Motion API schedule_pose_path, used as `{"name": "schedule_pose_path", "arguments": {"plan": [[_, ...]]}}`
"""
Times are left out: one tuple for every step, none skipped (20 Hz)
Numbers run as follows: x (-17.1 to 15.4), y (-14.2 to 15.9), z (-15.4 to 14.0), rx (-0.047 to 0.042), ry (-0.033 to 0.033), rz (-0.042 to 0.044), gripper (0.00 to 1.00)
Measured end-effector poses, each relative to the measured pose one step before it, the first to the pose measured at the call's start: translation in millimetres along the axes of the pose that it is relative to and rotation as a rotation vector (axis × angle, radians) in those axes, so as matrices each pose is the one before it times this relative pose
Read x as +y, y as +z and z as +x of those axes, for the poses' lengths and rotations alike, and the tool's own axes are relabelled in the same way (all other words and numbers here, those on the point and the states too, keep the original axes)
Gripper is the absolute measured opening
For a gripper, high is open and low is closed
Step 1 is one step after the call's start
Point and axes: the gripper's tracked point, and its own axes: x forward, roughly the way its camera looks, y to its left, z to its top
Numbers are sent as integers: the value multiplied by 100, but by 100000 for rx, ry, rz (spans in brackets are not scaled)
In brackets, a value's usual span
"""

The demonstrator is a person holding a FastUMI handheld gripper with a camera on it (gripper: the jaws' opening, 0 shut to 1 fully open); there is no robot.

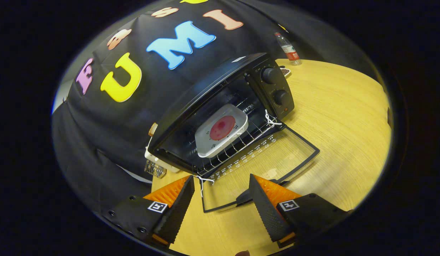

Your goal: Open the toaster oven, put the food inside, and close the toaster oven door.

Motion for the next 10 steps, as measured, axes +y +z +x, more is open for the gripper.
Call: {"name": "schedule_pose_path", "arguments": {"plan": [[-528,-477,-327,1181,-887,-3937,98],[-475,-428,-155,1289,-1150,-2772,98],[-466,-414,-135,1246,-944,-2847,98],[-377,-470,-20,1369,-1004,-2849,98],[-419,-467,-43,1568,-1327,-2893,98],[-360,-516,56,1630,-1032,-2890,98],[-269,-405,56,1561,-846,-2868,98],[-200,-514,89,1599,-889,-3328,98],[-200,-329,79,1292,-841,-2750,98],[-264,-452,225,1515,-1114,-3289,98]]}}
